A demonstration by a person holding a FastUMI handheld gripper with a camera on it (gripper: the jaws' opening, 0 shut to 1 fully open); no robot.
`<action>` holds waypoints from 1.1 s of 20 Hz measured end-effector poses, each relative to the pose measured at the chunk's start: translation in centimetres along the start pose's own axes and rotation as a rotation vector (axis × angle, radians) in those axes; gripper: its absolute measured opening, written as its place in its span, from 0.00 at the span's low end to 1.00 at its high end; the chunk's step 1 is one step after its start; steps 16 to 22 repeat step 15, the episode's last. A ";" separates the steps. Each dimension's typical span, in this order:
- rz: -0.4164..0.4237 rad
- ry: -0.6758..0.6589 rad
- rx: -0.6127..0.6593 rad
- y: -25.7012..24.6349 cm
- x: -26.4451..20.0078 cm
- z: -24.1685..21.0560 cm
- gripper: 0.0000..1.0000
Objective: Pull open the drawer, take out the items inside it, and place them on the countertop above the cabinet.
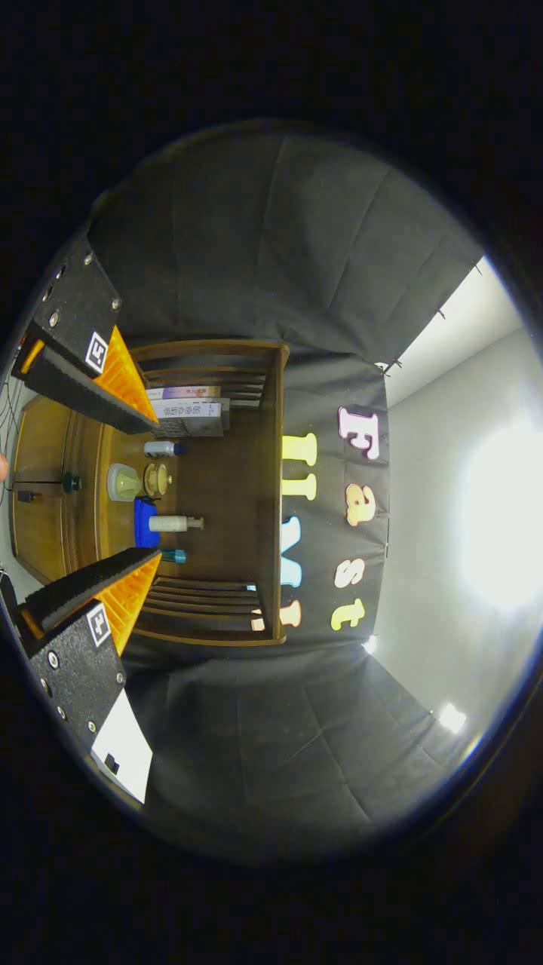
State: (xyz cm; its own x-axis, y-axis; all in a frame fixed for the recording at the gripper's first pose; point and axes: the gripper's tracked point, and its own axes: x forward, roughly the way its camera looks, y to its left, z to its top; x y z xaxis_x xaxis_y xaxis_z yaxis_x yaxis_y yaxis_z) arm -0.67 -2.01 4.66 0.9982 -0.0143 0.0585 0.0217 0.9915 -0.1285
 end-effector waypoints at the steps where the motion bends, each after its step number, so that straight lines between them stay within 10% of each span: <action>1: 0.003 0.031 0.005 0.0 -0.6 -1.0 0.94; 22: 0.050 0.035 -0.013 2.1 -1.5 -1.1 0.94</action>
